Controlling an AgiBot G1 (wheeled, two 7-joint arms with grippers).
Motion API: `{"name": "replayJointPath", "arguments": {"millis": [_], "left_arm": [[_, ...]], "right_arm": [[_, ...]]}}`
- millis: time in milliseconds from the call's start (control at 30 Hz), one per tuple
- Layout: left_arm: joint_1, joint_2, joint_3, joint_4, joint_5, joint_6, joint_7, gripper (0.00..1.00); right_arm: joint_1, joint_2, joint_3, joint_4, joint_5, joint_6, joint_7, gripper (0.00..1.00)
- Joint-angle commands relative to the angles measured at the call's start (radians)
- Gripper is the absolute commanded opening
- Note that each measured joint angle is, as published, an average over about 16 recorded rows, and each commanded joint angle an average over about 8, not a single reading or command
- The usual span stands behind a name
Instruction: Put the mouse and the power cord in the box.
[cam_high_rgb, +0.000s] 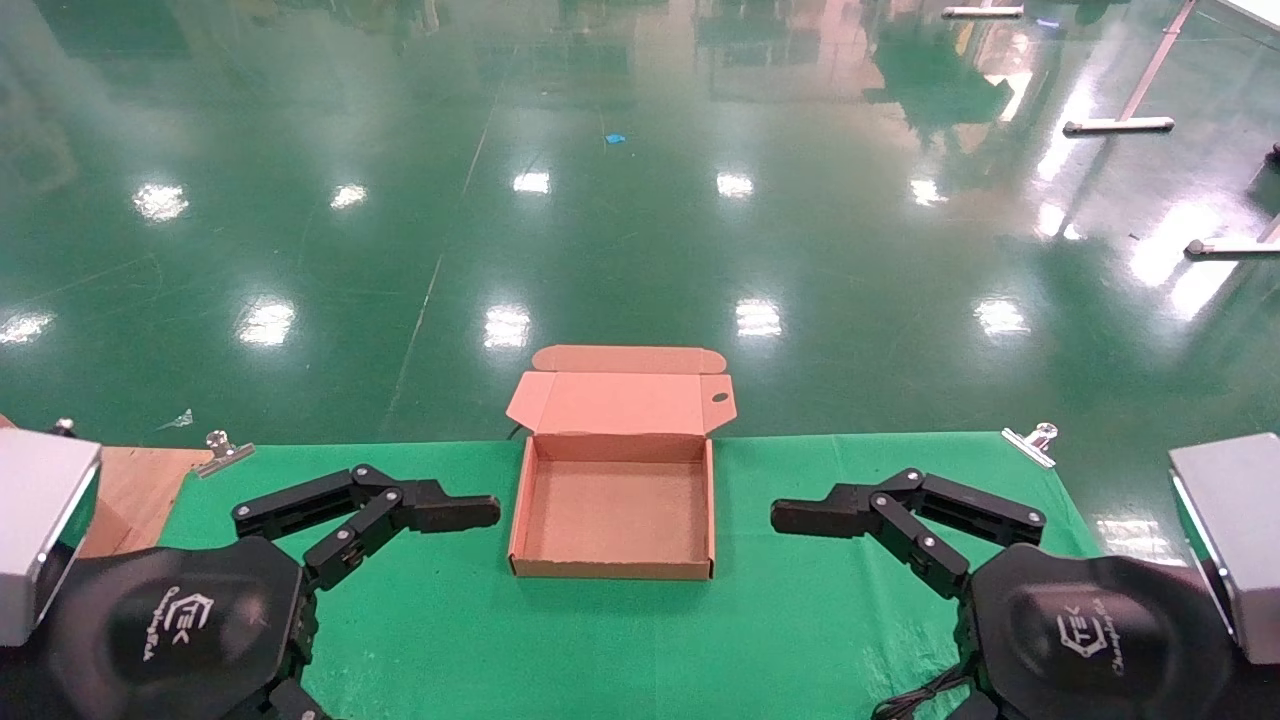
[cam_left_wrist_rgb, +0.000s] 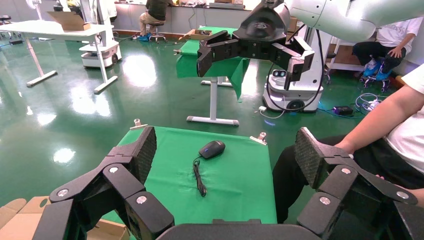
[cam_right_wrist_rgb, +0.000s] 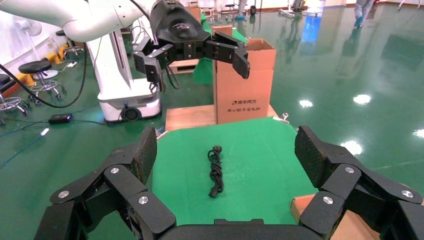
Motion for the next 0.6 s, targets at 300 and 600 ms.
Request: {"name": "replayJointPath", "arguments": {"millis": [300,600], "left_arm": [[0.000,0.000,0.000,0.000,0.000,0.000,0.000,1.00],[0.000,0.001,0.001,0.000,0.000,0.001,0.000,1.00]], "right_arm": [[0.000,0.000,0.000,0.000,0.000,0.000,0.000,1.00],[0.006,0.006,-0.004,0.008,-0.017,-0.005,-0.005,1.00]]}}
